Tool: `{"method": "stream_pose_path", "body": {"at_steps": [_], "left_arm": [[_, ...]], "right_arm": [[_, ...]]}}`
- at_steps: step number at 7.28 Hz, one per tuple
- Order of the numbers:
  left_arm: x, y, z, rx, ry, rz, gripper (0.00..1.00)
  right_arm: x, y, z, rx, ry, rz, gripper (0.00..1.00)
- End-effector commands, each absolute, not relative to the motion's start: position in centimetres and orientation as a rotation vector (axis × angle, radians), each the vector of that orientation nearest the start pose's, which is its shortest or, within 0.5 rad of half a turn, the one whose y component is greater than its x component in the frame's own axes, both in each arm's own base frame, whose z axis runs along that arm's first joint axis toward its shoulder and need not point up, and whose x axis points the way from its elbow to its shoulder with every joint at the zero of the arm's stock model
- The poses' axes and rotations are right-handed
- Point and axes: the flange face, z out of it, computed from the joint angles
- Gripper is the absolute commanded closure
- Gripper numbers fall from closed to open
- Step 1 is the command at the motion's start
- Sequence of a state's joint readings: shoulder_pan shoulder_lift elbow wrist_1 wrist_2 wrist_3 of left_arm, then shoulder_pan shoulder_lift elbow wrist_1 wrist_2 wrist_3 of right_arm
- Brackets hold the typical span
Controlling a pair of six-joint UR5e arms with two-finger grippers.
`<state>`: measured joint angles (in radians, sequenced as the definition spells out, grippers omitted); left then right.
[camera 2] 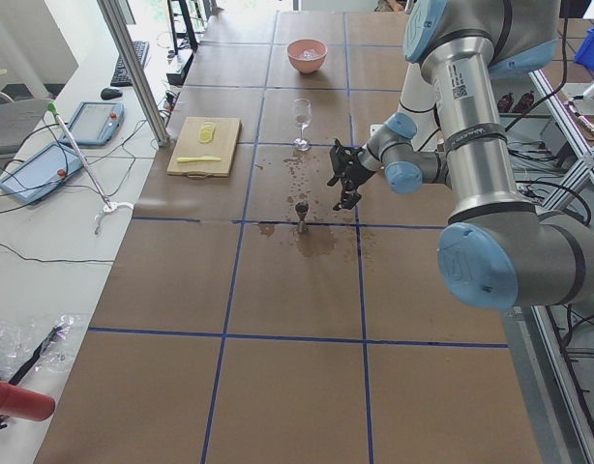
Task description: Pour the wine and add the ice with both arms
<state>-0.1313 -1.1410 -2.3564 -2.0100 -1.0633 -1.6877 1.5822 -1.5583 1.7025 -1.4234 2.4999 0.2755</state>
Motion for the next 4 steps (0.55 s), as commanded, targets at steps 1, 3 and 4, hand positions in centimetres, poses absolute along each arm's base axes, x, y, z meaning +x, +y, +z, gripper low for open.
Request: {"method": "stream_pose_path", "body": {"at_steps": [1,3,4], "left_arm": [[37.0,-22.1,44.5,0.677,0.742,-0.508,0.00],[37.7,-23.0,45.7,0.811,0.708,-0.534,0.00],[38.7,-23.3,46.5,0.842,0.697,-0.541,0.00]], "right_arm": [[5.9,-50.7,55.2,0.152,-0.953,0.136,0.00],[5.8,-50.7,55.3,0.149,-0.954,0.136,0.00],[5.8,-50.7,55.3,0.149,-0.954,0.136,0.00]]}}
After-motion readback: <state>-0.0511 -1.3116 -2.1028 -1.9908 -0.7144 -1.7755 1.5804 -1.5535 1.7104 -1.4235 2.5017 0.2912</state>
